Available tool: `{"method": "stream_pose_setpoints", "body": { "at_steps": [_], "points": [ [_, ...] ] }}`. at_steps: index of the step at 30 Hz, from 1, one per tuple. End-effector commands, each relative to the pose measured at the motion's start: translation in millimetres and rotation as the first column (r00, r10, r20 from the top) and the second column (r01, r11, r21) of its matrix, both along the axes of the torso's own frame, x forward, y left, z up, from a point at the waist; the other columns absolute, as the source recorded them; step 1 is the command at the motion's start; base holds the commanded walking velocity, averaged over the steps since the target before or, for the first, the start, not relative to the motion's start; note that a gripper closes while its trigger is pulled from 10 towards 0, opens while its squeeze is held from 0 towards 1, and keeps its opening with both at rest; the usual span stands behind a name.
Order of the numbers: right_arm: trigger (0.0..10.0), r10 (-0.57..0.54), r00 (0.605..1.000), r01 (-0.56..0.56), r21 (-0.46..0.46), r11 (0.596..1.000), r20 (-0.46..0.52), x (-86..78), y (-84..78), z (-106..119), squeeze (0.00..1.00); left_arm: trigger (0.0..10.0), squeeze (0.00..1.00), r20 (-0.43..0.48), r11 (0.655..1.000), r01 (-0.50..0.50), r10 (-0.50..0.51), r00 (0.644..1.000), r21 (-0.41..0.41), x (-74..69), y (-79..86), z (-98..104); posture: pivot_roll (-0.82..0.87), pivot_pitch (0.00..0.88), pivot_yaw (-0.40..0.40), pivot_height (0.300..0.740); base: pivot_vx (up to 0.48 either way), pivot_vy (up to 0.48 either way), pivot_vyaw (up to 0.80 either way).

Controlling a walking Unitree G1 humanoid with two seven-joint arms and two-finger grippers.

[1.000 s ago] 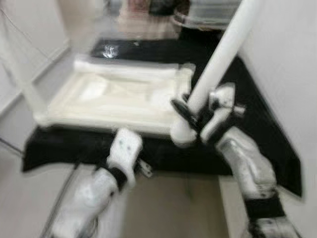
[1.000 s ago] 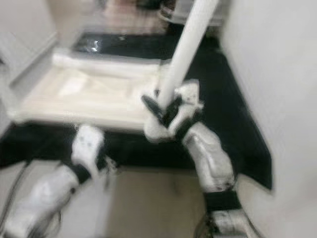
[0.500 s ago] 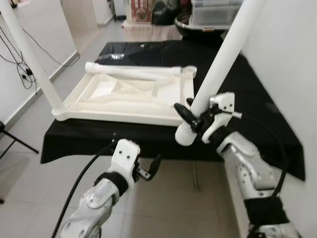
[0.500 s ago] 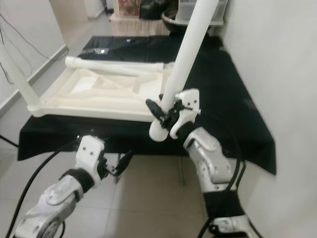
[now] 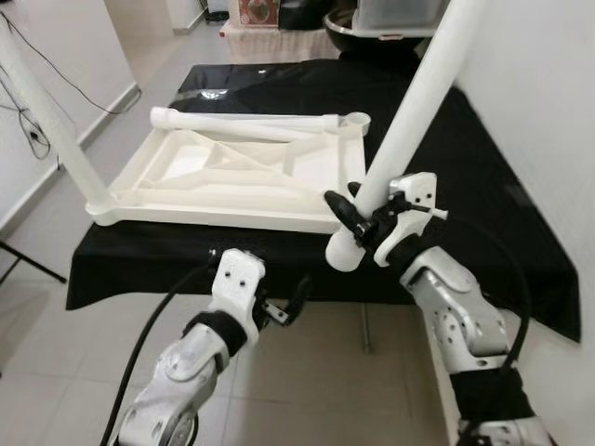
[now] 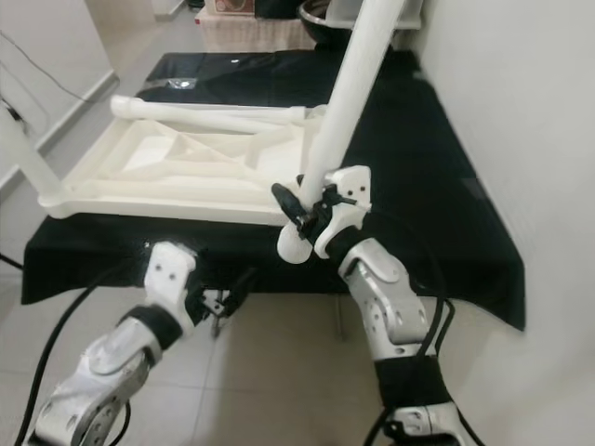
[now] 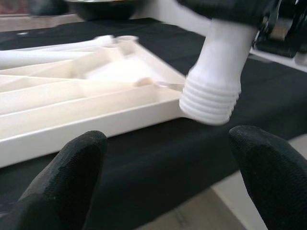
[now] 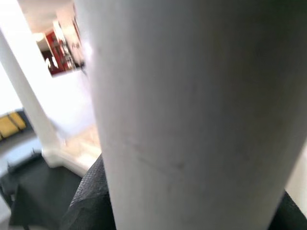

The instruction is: Building children table

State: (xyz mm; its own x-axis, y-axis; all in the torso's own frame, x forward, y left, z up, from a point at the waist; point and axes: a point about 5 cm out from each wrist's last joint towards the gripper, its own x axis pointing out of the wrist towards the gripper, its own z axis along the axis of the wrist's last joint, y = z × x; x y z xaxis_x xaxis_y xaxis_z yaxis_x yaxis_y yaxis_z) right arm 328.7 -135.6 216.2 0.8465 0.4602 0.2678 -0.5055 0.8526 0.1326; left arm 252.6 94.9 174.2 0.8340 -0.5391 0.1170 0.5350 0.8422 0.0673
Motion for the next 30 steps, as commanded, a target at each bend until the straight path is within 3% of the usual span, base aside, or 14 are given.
{"method": "stream_pose_setpoints", "body": {
  "at_steps": [1,11,15,18,24,27,29,30],
  "points": [
    [10.0,-0.006,1.0,0.006,0.008,1.0,0.014,-0.4,0.8,1.0,0.0,10.0,0.0,-0.003,1.0,0.0,0.0,1.0,0.004,1.2,1.1,-2.2,0.1,0.118,-0.004,0.74,0.48,0.0,0.0],
    [10.0,0.011,0.999,-0.012,0.017,1.0,0.038,-0.7,1.0,6.6,0.0,10.0,0.0,0.0,1.0,0.002,-0.002,1.0,-0.001,5.2,-3.8,0.5,0.09,0.115,-0.002,0.74,0.337,0.0,0.0],
    [10.0,0.063,0.996,-0.062,-0.023,0.998,0.062,-2.3,0.1,10.6,0.0,10.0,0.0,-0.042,0.99,0.135,-0.133,0.99,0.029,-12.2,-16.9,-14.0,0.09,0.123,-0.001,0.74,0.0,-0.354,0.0],
    [10.0,0.084,0.994,-0.082,-0.035,0.996,0.066,-3.0,-0.3,11.4,0.0,10.0,0.0,-0.047,0.99,0.137,-0.136,0.99,0.02,-14.5,-18.7,-14.8,0.09,0.123,-0.001,0.74,0.0,-0.48,0.0],
    [10.0,0.15,0.986,-0.145,-0.069,0.987,0.071,-6.1,-0.6,12.7,0.0,10.0,0.0,-0.081,0.987,0.152,-0.148,0.986,0.047,-21.0,-20.3,-20.5,0.09,0.125,-0.008,0.74,0.0,0.0,0.0],
    [10.0,0.191,0.979,-0.184,-0.09,0.979,0.074,-7.2,-0.3,13.8,0.0,10.0,0.0,-0.11,0.979,0.201,-0.198,0.974,0.02,-27.8,-20.1,-21.9,0.09,0.126,-0.009,0.74,0.0,0.0,0.0],
    [10.0,0.244,0.967,-0.233,-0.126,0.964,0.079,-7.5,-2.5,16.4,0.0,10.0,0.0,-0.148,0.956,0.29,-0.28,0.949,0.048,-42.1,-21.6,-26.1,0.09,0.128,-0.013,0.74,0.0,0.0,0.0],
    [10.0,0.244,0.967,-0.233,-0.126,0.964,0.079,-7.5,-2.5,16.4,0.0,10.0,0.0,-0.148,0.956,0.29,-0.28,0.949,0.048,-42.1,-21.6,-26.1,0.09,0.128,-0.013,0.74,0.0,0.0,0.0]
  ]
}}
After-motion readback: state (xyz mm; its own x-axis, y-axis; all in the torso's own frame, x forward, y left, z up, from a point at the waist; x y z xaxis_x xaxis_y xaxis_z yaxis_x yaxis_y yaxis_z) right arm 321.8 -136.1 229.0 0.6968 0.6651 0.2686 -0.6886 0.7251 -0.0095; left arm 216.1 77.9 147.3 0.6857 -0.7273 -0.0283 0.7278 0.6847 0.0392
